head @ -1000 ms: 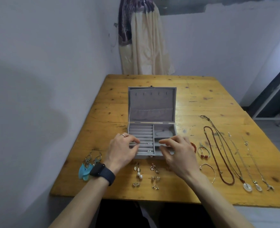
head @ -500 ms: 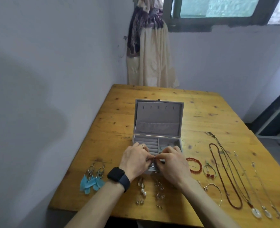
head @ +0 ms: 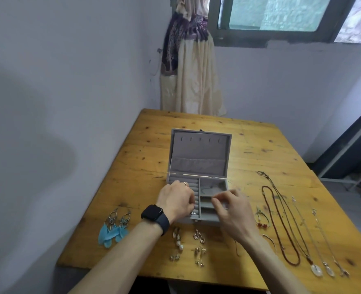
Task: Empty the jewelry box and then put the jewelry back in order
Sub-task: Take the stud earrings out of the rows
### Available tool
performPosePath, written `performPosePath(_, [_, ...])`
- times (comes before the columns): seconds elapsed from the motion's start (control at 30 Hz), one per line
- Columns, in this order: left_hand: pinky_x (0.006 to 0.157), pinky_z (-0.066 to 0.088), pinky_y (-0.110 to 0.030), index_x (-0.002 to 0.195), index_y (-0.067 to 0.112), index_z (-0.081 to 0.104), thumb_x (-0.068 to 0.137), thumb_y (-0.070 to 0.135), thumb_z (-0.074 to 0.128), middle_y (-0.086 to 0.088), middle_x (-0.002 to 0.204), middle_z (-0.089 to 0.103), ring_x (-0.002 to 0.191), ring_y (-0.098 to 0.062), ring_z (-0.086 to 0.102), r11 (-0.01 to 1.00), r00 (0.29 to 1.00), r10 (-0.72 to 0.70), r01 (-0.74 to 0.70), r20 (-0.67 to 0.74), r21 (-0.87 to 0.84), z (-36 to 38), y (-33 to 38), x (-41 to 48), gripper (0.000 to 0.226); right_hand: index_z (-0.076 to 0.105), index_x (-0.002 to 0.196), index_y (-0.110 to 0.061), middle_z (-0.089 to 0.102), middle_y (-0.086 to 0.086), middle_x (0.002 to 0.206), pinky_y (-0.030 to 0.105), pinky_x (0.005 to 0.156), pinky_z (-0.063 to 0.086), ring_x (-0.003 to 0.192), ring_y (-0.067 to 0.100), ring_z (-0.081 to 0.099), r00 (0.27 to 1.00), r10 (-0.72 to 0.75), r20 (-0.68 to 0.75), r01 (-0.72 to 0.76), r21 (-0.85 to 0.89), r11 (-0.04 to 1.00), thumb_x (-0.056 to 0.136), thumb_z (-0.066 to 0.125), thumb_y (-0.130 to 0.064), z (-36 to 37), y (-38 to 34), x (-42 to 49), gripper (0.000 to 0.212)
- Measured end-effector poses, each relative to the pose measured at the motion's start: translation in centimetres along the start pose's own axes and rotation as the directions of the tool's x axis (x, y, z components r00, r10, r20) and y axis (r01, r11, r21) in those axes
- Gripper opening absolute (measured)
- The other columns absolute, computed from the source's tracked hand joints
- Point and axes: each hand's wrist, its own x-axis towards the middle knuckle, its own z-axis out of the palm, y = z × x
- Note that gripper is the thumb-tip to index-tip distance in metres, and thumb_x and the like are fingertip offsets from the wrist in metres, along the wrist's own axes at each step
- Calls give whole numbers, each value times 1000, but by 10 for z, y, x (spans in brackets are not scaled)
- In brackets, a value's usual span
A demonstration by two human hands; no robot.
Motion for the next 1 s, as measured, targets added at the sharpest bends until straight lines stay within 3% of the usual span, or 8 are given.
performPosePath(0.17, [78, 57, -34, 88, 27, 75, 88, 38, 63, 10, 101, 67, 93, -13, 64, 986, 995, -89, 95, 47, -137, -5, 0, -4, 16, 69, 90, -33, 56, -18, 93, 22, 78, 45, 94, 2, 52, 997, 51, -63, -47, 64, 997, 90, 70, -32, -31, 17, -51, 2])
performPosePath(0.33, [81, 49, -26, 93, 33, 72, 90, 43, 63, 14, 101, 62, 95, -7, 54, 957, 993, -83, 55, -89, -284, -2, 23, -43, 14, 71, 93, -32, 53, -21, 94, 19, 78, 42, 95, 5, 50, 998, 68, -20, -68, -14, 998, 87, 74, -31, -28, 41, -106, 6])
performPosePath(0.43, [85, 44, -25, 95, 34, 73, 90, 48, 63, 16, 99, 60, 96, -6, 50, 966, 994, 3, -30, -107, -255, 9, 47, -69, 18, 72, 93, -30, 49, -20, 94, 16, 79, 35, 94, 5, 44, 1000, 20, -12, -21, -81, 997, 86, 76, -28, -15, 47, -122, 9])
performPosePath(0.53, [89, 41, -28, 98, 35, 74, 91, 49, 60, 14, 100, 58, 101, -8, 49, 981, 995, 52, -66, -80, -185, 25, 65, -80, 21, 74, 95, -25, 54, -11, 95, 25, 75, 39, 92, 7, 41, 998, -40, -54, 31, -151, 988, 86, 76, -27, -6, 49, -121, 9])
performPosePath(0.77, [87, 38, -29, 101, 34, 75, 93, 50, 57, 13, 105, 53, 107, -9, 46, 993, 1000, -9, 5, -29, -122, 38, 74, -82, 26, 75, 95, -25, 61, -2, 93, 35, 72, 47, 89, 15, 47, 993, -72, -89, 55, -178, 982, 88, 74, -30, 7, 48, -111, 9])
performPosePath(1.0, [89, 40, -28, 101, 36, 76, 92, 51, 58, 14, 107, 52, 108, -9, 46, 991, 999, -32, 33, 13, -132, 37, 72, -81, 25, 75, 95, -31, 60, -6, 93, 33, 70, 41, 88, 12, 43, 995, -73, -63, 62, -169, 984, 89, 72, -35, 13, 49, -107, 9])
